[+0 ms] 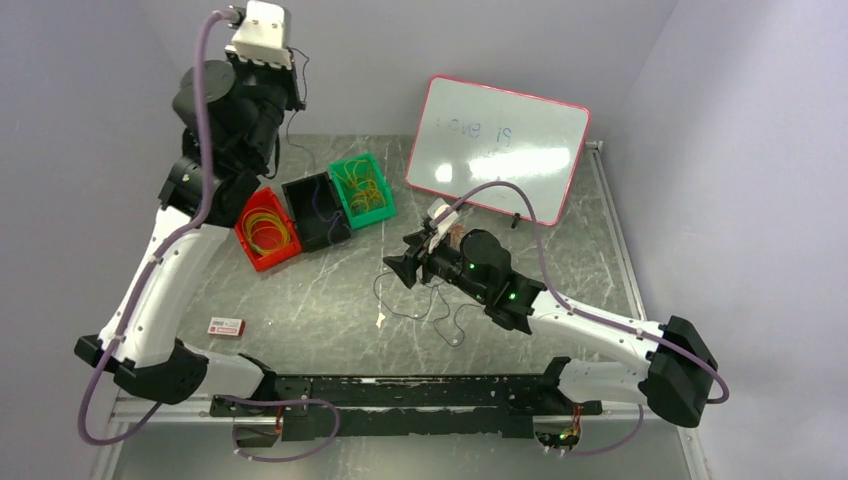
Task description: Untangle the cables
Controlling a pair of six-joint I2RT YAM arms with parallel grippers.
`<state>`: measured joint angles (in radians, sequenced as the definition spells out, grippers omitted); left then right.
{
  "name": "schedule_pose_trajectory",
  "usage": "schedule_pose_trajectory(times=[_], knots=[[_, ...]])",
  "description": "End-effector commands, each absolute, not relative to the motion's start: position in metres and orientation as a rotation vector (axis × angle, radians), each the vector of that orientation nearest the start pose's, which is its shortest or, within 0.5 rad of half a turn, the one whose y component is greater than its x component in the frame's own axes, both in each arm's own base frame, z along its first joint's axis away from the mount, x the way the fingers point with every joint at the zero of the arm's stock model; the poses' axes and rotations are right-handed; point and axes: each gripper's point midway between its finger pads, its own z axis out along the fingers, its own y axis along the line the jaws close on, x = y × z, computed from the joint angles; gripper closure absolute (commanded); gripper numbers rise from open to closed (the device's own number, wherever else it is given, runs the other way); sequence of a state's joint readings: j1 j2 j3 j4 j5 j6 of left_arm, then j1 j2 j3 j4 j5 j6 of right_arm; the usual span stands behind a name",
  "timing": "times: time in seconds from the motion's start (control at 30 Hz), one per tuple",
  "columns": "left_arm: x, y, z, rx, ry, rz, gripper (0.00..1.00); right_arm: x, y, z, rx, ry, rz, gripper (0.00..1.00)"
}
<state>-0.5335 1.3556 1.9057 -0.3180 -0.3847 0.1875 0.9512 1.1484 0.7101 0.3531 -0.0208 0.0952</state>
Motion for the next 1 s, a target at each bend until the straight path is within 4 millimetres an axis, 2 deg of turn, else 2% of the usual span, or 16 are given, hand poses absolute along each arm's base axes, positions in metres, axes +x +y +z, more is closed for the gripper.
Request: schedule_pose_trajectory(times=[0.0,0.2,0.4,0.57,0.77,0.97], knots=[[0.379,-0.114,0.545,0.102,1.387,0.087,0.93,0.229,0.334,0.232,-0.723,1.575,0.799,0.36],[0.398,-0.117,0.513,0.122,1.436,0.115,0.93,0.227,0.340,0.221,-0.721,1.602,0.841,0.36],[0.424,-0.104,0.473,0.104,1.497,0.140,0.93,0.225,0.342,0.214,-0.727,1.619,0.853,0.36],[0.440,-0.097,0.456,0.094,1.510,0.125,0.93,0.224,0.340,0.209,-0.732,1.631,0.844,0.35],[0.451,-0.090,0.447,0.080,1.523,0.133,0.93,0.223,0.338,0.205,-0.726,1.644,0.839,0.35],[0.450,-0.084,0.461,0.071,1.497,0.127,0.93,0.224,0.339,0.202,-0.726,1.649,0.846,0.36]])
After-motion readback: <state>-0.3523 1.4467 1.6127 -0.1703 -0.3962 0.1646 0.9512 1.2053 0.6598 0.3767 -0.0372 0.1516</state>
